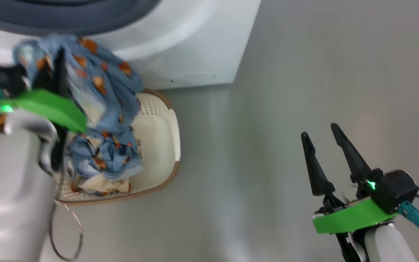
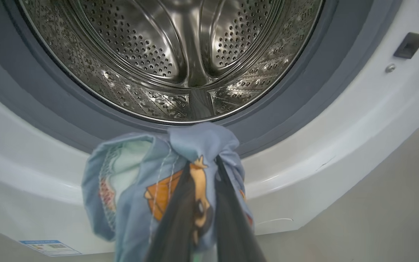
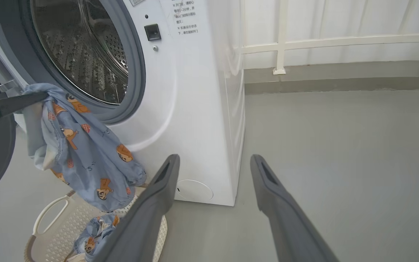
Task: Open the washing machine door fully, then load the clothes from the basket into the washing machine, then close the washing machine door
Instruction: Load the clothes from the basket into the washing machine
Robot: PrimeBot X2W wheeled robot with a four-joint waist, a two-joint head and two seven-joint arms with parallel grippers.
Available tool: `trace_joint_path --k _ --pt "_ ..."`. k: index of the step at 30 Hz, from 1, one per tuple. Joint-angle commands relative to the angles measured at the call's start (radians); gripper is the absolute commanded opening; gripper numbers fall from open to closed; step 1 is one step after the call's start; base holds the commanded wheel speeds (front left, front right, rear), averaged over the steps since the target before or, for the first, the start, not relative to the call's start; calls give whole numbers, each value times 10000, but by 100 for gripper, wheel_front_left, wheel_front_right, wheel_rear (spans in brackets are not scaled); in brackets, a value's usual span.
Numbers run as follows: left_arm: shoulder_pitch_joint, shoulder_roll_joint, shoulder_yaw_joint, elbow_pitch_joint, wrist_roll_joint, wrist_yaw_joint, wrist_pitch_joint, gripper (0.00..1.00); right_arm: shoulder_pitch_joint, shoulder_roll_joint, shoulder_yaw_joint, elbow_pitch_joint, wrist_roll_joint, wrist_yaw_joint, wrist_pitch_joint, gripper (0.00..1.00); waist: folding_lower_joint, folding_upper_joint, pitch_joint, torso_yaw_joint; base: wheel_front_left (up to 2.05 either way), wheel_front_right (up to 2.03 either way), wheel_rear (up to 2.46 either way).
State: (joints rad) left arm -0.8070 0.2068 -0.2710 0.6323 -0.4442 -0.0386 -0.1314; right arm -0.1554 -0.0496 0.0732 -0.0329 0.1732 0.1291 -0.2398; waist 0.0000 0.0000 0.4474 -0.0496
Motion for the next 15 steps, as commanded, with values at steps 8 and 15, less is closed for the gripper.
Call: trace_joint_path --k 8,15 --pt "-2377 1145 388 866 -474 -548 1365 0 -731 -6 492 80 432 16 -211 100 0 0 2016 -1166 0 0 0" --pt "-4196 1778 217 1336 -646 -769 2777 0 -1128 -6 721 -86 788 16 -217 100 0 0 2629 -1633 0 0 0"
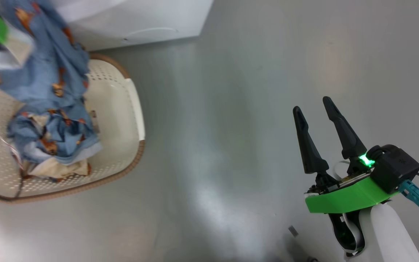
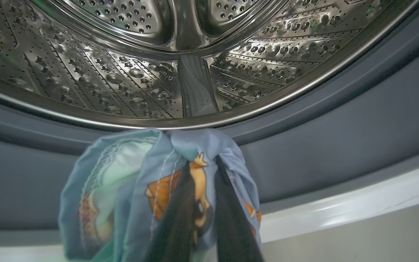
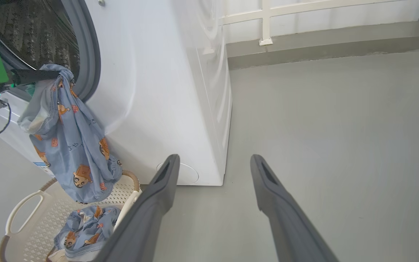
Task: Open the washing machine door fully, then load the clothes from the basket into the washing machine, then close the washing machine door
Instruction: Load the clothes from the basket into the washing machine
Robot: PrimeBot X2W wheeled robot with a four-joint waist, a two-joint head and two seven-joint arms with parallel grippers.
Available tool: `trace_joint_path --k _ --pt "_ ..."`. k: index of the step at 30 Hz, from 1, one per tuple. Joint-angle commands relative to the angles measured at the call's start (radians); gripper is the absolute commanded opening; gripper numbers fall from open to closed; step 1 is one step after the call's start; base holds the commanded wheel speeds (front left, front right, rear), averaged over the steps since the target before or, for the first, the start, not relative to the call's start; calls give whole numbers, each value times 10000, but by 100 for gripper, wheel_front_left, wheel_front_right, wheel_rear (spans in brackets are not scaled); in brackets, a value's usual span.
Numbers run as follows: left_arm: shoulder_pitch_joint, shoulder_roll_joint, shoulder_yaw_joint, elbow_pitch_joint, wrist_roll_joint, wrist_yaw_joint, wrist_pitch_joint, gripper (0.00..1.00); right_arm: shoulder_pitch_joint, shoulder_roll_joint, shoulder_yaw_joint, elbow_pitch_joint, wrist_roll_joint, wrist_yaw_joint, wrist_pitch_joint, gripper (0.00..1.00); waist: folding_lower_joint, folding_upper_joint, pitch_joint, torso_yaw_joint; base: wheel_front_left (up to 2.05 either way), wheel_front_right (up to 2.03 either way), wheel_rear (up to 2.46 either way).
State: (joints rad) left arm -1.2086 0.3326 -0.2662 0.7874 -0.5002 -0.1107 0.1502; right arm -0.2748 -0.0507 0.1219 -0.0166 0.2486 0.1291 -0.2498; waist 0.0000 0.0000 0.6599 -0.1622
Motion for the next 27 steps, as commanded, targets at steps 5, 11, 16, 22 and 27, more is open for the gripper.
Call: trace_joint_path --k 5,11,16,22,27 --pt "-1352 1156 12 -147 -14 -106 904 0 -90 5 383 -293 357 16 -118 100 0 0 939 -917 0 0 0" --pt "-2585 2129 -61 -345 291 -69 1534 0 -238 5 601 -362 768 16 -119 100 0 0 1521 -1515 0 0 0" --pt "-3396 2777 20 -575 602 193 1489 0 -383 5 863 -410 1006 16 -119 100 0 0 1922 -1923 0 0 0" --pt "-4609 3107 -202 -977 1360 322 17 0 -589 5 1005 -506 1197 16 -120 100 0 0 2331 -2151 0 0 0" --pt "-5364 3175 -401 -1112 1963 496 -1411 0 -694 5 1076 -538 1260 16 -120 100 0 0 2441 -2245 0 0 0"
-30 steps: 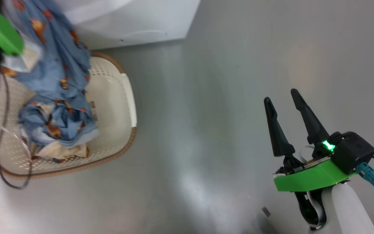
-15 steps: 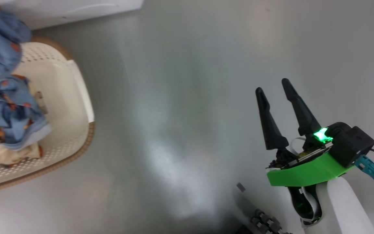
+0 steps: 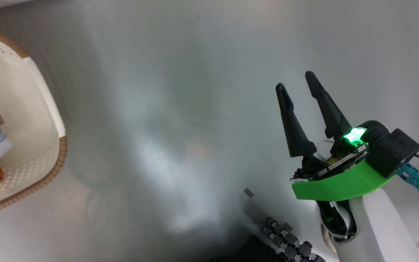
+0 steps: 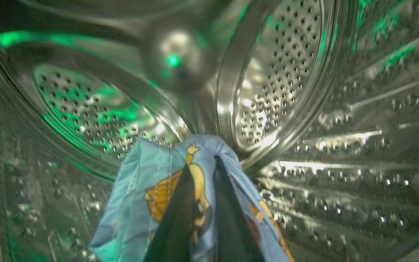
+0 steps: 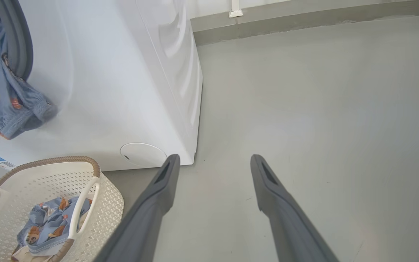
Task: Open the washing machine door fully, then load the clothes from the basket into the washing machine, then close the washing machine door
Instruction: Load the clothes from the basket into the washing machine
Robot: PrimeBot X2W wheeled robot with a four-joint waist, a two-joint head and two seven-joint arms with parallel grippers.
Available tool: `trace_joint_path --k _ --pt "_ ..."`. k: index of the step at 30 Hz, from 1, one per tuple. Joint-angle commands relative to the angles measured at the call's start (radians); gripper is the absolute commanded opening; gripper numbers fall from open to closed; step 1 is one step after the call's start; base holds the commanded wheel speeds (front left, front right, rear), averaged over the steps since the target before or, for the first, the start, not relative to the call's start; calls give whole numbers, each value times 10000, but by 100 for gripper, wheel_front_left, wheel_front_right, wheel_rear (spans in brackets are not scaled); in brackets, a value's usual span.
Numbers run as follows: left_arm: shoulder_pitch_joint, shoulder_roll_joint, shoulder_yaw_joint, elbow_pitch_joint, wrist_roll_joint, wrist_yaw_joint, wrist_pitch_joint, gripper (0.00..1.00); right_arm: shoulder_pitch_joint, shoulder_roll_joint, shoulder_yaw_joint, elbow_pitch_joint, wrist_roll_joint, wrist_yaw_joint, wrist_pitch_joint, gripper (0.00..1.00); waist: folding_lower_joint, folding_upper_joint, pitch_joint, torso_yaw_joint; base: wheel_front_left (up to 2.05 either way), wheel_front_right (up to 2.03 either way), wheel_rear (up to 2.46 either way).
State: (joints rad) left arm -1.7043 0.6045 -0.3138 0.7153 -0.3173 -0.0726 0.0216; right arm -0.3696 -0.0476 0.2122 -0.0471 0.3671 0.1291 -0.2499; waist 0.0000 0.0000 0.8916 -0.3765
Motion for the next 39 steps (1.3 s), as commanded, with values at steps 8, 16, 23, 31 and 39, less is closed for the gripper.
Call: trace_joint_path --k 8,16,23,31,39 --pt "-1267 246 -134 429 418 91 -1698 0 205 -26 26 -315 99 16 -118 100 0 0 321 -94 0 0 0" --pt "-675 -6 -82 1910 -167 -88 -1224 0 175 -26 -126 -400 -6 16 -118 100 0 0 332 290 0 0 0" --pt "-132 -353 22 2636 -744 -205 -672 100 140 -26 -224 -393 -230 16 -118 100 0 0 87 648 0 0 0" --pt "519 -489 -223 2479 -620 49 -1354 100 207 -26 -416 -306 -421 16 -118 100 0 0 -438 913 0 0 0" --pt "2236 -821 86 1885 -1140 340 -2373 100 428 -26 -689 -160 -753 16 -118 100 0 0 -1332 1390 0 0 0"
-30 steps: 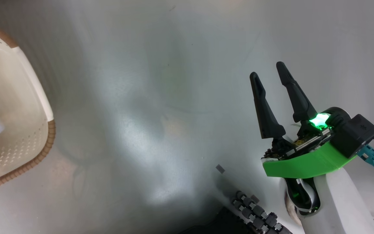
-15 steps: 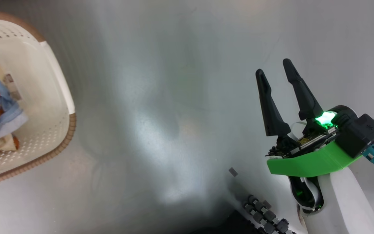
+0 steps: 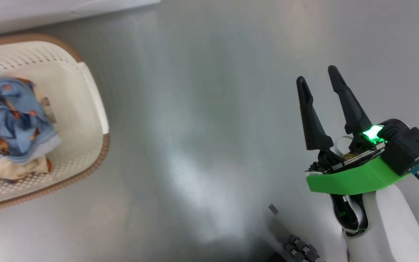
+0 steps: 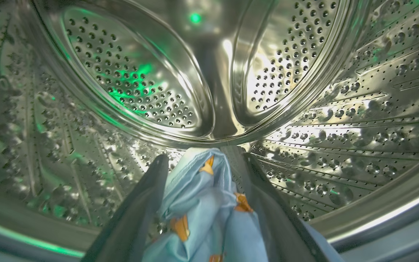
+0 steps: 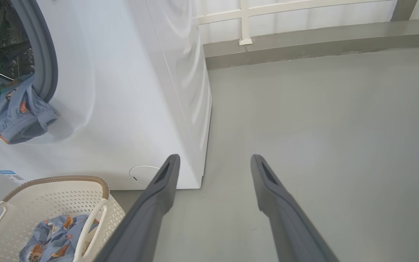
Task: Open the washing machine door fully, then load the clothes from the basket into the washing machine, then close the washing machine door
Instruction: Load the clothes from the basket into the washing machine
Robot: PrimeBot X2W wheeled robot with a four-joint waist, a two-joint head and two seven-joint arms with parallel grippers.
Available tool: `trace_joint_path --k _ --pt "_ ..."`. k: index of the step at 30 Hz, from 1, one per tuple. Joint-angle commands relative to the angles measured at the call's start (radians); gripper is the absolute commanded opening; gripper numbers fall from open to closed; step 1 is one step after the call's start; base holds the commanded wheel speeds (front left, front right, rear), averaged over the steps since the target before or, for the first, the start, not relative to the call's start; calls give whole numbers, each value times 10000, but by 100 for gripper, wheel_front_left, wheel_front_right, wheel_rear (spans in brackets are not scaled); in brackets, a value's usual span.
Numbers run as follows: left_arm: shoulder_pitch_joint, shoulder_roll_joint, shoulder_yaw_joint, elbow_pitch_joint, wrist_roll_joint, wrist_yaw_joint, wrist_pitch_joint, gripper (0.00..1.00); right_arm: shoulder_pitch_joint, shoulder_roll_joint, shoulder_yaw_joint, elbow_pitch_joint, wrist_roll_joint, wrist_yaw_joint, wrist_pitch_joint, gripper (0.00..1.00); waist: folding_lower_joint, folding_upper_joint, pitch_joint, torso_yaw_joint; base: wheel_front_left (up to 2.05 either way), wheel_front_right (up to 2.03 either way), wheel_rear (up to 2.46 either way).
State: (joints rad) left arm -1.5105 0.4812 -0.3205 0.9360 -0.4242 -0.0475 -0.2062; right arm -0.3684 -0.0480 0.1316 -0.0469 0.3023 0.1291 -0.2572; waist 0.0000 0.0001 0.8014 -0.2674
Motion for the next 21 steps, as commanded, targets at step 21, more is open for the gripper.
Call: trace_joint_path --k 21 --pt "9603 -189 1279 -8257 -13 2849 -553 100 1145 -22 44 398 -1105 16 -45 100 0 -1 -2745 1340 0 0 0"
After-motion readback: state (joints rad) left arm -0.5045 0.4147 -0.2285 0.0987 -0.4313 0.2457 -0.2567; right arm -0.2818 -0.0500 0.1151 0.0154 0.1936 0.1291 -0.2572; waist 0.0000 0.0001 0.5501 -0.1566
